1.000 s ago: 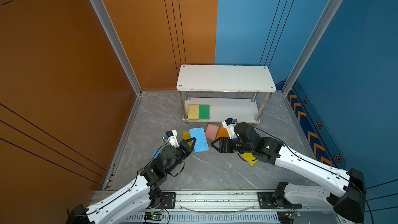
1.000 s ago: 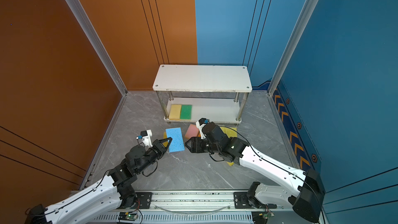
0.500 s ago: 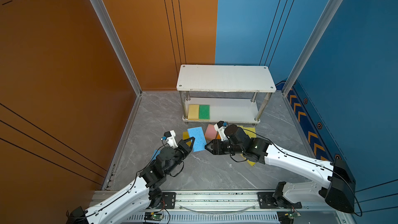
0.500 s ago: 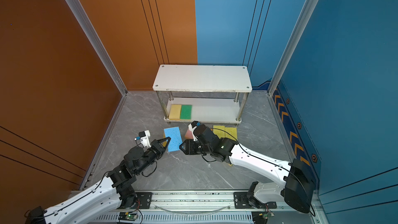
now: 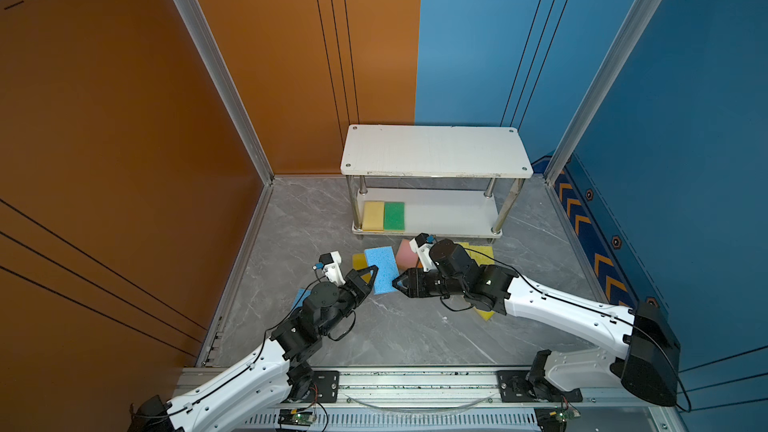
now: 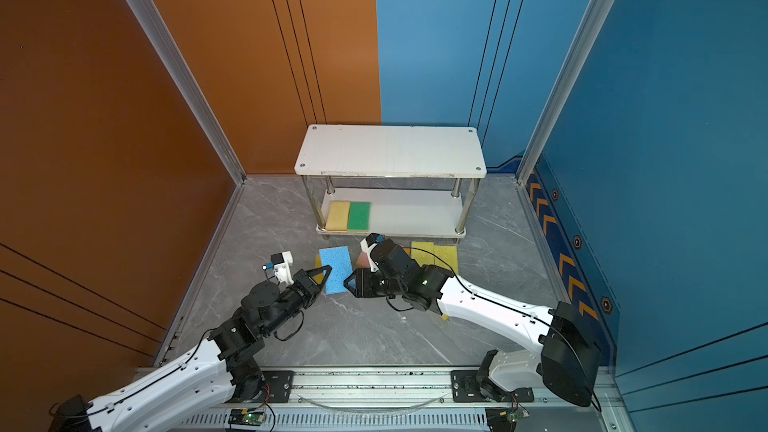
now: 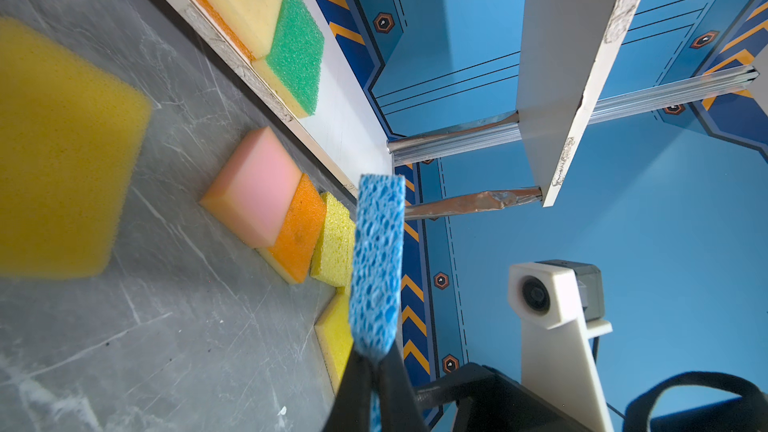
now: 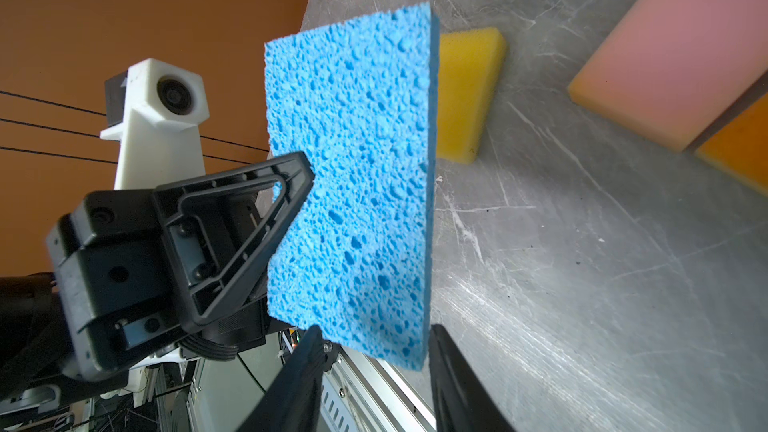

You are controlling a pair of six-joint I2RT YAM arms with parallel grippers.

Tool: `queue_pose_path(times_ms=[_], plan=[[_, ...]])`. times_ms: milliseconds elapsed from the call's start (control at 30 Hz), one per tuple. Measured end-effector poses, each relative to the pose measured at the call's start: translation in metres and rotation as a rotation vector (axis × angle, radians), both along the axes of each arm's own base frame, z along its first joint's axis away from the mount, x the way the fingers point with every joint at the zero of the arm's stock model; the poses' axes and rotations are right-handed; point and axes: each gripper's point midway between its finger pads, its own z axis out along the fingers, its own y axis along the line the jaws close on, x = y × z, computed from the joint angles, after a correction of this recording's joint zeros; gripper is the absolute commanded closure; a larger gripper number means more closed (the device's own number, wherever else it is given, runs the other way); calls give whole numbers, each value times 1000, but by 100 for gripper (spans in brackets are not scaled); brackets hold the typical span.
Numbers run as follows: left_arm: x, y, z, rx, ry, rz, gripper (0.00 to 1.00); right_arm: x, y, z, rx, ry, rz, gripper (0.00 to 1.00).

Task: Place and organize the cleaning sponges onto the shelf
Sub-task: 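Hold the blue sponge up with the left gripper beside the open right gripper, then close the right gripper on the blue sponge while the left gripper releases it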

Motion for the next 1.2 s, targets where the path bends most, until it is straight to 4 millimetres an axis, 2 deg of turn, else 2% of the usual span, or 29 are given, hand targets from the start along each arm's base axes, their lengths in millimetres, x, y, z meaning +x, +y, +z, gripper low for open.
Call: queue_pose_path(times_ms=[667, 1000, 1200], plan=[[-1, -2, 1, -3, 0, -11, 97, 4, 2, -10, -9, 26, -10, 57], [-1, -2, 2, -5, -2, -11, 97, 3, 5, -7, 9, 35, -6, 72], [0, -1, 3, -7, -4, -7, 97, 5, 4, -7, 11, 41, -15, 91]])
